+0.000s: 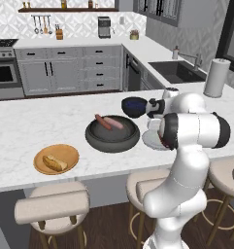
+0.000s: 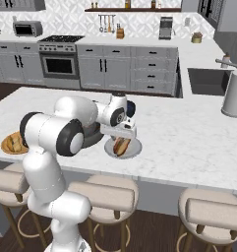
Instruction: Place one bun and one sausage from the bowl on each plate.
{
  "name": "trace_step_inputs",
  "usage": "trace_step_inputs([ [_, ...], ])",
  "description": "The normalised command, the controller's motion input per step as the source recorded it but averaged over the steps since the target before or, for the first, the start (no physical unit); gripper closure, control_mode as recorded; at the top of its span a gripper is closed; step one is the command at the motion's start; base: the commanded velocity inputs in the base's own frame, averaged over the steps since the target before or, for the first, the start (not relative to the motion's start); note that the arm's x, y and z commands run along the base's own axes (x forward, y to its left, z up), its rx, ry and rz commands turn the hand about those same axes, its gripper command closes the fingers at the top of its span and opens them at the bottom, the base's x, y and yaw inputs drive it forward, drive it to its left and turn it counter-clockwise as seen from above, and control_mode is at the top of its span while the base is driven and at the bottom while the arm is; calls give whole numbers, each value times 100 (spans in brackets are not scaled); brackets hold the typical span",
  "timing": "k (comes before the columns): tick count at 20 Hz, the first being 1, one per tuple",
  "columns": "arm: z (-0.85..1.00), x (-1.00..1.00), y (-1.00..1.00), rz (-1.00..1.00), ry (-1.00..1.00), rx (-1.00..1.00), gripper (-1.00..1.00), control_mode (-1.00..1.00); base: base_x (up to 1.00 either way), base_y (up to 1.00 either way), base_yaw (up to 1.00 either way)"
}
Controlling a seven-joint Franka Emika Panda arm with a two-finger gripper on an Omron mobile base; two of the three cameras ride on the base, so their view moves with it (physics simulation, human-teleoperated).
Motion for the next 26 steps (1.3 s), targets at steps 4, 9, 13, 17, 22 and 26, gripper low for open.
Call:
trace_step_inputs([
  [4,0,4,-14,0,2,0,-100,-100,0,0,0],
  [9,45,-6,2,10,-10,0,-100,-100,0,0,0],
  [13,55,0,51,22,-19,0,-100,-100,0,0,0],
  [17,14,-24,100,33,-4,-6,-100,-100,0,0,0],
  [22,51,46,86,42,5,0,-100,-100,0,0,0],
  [26,13,68,47,19,11,0,-100,-100,0,0,0],
])
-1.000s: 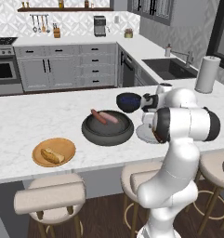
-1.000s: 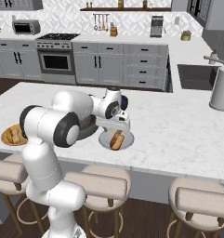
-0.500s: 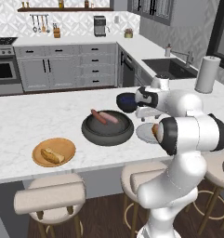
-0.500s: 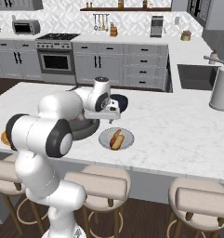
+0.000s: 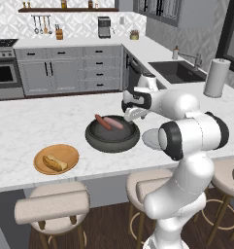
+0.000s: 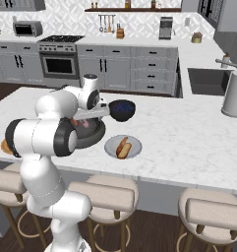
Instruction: Place one bun and one sausage from the bowl on each plate.
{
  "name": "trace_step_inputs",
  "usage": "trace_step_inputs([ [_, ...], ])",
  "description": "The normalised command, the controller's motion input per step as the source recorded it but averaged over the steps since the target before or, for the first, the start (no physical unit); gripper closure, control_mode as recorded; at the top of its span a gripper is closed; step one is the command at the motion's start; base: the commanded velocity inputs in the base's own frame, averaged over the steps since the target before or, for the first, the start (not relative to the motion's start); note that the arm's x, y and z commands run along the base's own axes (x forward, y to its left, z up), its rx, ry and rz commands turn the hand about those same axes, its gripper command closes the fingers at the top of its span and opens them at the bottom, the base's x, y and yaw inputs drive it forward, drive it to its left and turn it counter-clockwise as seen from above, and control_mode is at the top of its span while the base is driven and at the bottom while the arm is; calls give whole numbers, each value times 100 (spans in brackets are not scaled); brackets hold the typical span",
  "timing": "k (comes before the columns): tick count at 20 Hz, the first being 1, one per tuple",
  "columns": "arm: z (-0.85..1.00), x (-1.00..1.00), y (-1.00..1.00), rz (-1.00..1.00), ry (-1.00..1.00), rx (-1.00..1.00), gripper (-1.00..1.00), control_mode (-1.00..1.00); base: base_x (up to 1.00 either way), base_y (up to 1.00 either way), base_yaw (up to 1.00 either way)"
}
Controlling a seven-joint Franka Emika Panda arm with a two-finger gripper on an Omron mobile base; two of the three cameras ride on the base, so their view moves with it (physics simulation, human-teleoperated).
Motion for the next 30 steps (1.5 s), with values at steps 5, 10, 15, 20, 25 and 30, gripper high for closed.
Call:
trace_step_inputs([
  [5,-29,41,56,22,8,0,-100,-100,0,0,0],
  [10,-36,38,29,22,1,0,-100,-100,0,0,0],
  [15,-39,44,2,13,0,0,-100,-100,0,0,0],
  [20,-34,16,13,11,1,-1,-100,-100,0,0,0],
  [25,-22,11,2,1,1,0,-100,-100,0,0,0],
  [30,-14,3,2,0,0,0,100,-100,0,0,0],
])
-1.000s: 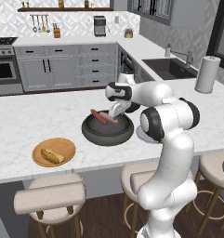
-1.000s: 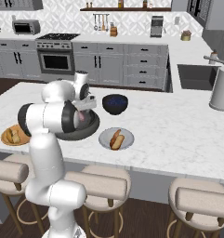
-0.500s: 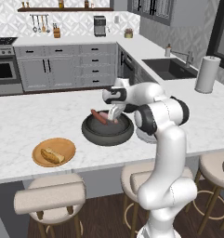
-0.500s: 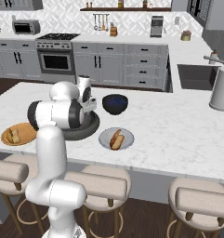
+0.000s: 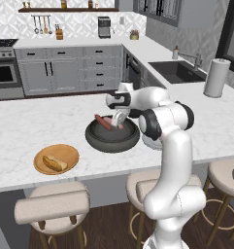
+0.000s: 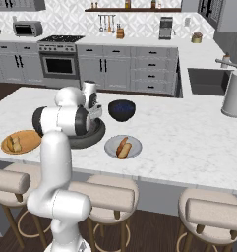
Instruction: Place one bun and one sausage from the bowl on each plate.
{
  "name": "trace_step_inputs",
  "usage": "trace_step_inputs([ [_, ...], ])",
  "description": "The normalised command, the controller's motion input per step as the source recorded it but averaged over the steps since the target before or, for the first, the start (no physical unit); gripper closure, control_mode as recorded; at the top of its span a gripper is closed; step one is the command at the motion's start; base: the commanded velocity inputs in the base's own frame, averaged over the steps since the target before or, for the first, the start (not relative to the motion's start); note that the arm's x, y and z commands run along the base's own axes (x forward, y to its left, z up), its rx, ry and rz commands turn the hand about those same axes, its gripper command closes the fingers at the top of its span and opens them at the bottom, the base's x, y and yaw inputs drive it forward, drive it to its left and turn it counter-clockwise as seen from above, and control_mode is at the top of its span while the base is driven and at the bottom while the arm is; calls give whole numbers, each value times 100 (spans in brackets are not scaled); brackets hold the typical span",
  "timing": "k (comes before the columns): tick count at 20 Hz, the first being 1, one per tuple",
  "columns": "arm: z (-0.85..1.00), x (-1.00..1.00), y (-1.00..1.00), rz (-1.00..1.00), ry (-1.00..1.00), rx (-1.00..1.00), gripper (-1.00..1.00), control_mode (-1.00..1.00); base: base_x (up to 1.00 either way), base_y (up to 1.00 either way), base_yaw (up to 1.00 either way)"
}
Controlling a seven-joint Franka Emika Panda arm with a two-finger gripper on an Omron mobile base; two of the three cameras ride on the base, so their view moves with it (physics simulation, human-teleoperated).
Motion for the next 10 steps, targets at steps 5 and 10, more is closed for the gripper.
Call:
trace_step_inputs([
  [5,-11,0,0,0,1,0,100,-100,0,0,0],
  [10,17,-17,0,0,-1,0,100,-100,0,0,0],
])
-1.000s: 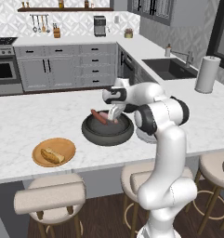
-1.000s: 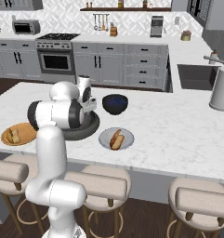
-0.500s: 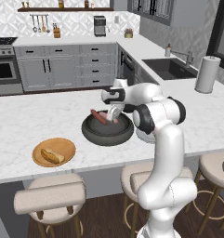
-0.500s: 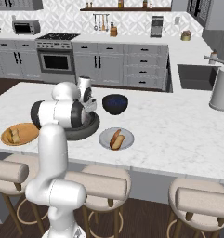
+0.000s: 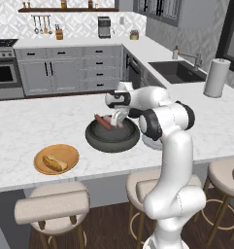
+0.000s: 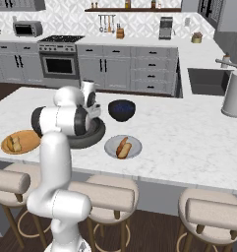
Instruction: Place one bun and one sausage from the bowl on each plate.
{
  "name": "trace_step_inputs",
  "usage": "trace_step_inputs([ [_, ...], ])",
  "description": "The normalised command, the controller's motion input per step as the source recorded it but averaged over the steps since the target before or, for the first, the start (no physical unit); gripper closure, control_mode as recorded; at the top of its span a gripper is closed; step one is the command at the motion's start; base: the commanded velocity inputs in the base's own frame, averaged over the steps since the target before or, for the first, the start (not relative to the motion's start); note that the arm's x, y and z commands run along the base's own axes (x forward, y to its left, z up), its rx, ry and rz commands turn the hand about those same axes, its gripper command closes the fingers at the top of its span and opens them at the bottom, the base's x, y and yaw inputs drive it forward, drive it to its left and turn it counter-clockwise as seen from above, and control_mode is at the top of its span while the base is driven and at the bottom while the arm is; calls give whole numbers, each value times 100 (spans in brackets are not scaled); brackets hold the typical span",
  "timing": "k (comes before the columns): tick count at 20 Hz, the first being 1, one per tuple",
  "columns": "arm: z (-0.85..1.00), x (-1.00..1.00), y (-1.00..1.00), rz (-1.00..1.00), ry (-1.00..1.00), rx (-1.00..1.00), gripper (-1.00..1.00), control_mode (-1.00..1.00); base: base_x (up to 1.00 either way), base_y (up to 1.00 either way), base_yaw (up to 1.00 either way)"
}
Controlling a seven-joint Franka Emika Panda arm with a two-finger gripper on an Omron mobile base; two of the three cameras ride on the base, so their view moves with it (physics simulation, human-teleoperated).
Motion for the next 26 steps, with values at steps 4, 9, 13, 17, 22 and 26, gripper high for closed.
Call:
trace_step_inputs([
  [4,82,-60,-32,-7,-7,0,100,-100,0,0,0],
  [9,28,-65,-90,-31,10,-2,100,-100,0,0,0],
  [13,-15,-3,-100,-62,11,0,100,-100,0,0,0],
  [17,-36,4,-80,-57,11,-7,100,-100,0,0,0],
  [22,-59,0,-10,-9,2,-9,100,-100,0,0,0],
  [26,-36,-21,-13,-3,1,-1,100,-100,0,0,0],
])
